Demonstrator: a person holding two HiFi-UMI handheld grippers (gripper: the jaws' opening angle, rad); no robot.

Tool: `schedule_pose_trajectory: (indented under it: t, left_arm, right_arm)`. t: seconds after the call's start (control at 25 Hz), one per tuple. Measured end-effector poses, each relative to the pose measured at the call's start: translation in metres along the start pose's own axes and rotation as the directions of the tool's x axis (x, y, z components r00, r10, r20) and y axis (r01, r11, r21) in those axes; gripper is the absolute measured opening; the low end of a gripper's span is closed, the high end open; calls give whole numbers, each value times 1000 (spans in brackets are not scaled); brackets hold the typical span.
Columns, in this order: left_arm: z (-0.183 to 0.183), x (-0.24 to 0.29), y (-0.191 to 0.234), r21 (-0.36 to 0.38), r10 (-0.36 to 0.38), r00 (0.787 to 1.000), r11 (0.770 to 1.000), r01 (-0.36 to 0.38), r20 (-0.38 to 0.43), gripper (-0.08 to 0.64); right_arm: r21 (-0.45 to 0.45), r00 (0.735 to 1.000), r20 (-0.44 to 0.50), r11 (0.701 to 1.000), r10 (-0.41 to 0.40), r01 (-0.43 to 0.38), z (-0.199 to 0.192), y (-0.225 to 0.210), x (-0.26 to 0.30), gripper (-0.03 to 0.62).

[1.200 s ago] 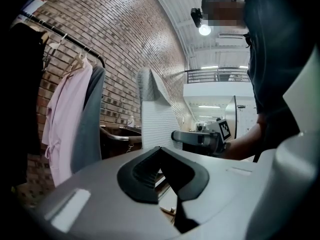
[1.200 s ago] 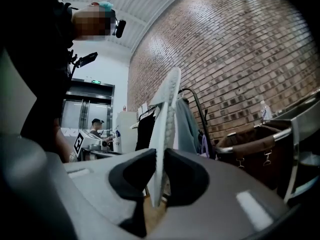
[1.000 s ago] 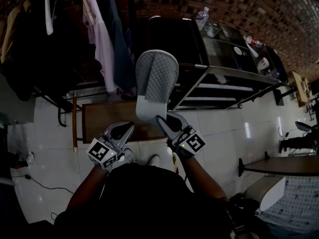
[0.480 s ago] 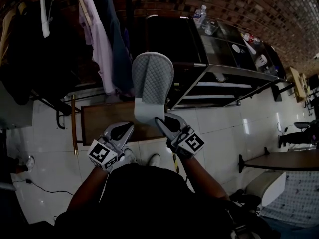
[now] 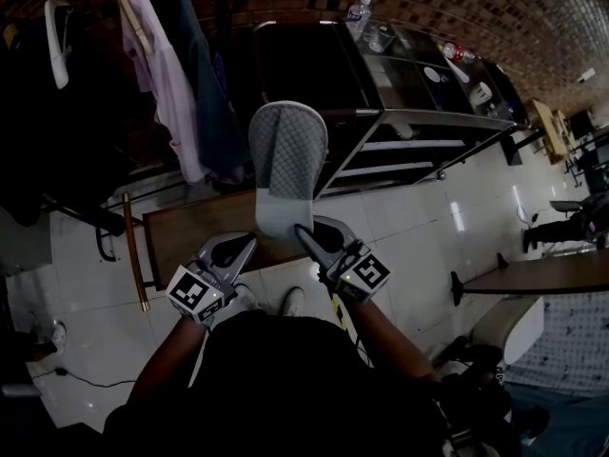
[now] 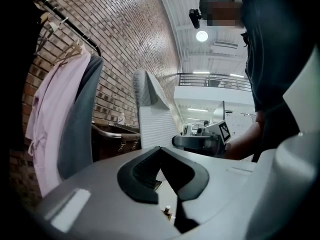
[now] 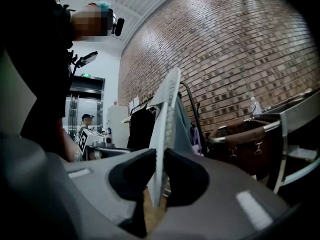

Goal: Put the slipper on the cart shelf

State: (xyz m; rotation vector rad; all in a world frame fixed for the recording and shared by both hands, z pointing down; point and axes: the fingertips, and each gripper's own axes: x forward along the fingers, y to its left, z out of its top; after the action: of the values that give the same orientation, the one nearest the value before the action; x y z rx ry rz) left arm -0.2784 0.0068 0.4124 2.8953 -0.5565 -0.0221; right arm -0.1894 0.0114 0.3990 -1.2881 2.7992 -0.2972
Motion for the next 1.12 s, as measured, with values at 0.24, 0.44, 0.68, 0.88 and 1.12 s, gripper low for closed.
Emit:
schedule_pose_trajectory:
  t: [0.24,0.44,0.68,0.88,1.12]
  left_arm:
    - [-4,-2,9,7,-54,998,999,54,-13,0]
    - [-14,-3,14,-2,-73,997,997,73,-24,0]
    - [-18,2,8,12,-93,995,996,93,-33,0]
    - [-19,12,-1,25,-88,995,996,89,-41,0]
    - [-22,44,-24,44,-84,995,995,86,-54,0]
  right_arm:
    - [17,998,-3,998,-66,66,-5,3,-1,58]
    - [14,996,-17,996,-87,88,-14,7,1,58]
    - [24,994,-19,994,-104,104,-21,3,-4,58]
    - [27,996,-5,995,-93,93,-20,-5,-12,58]
    - [23,997,5,997,-79,79,-17,-32,-38,58]
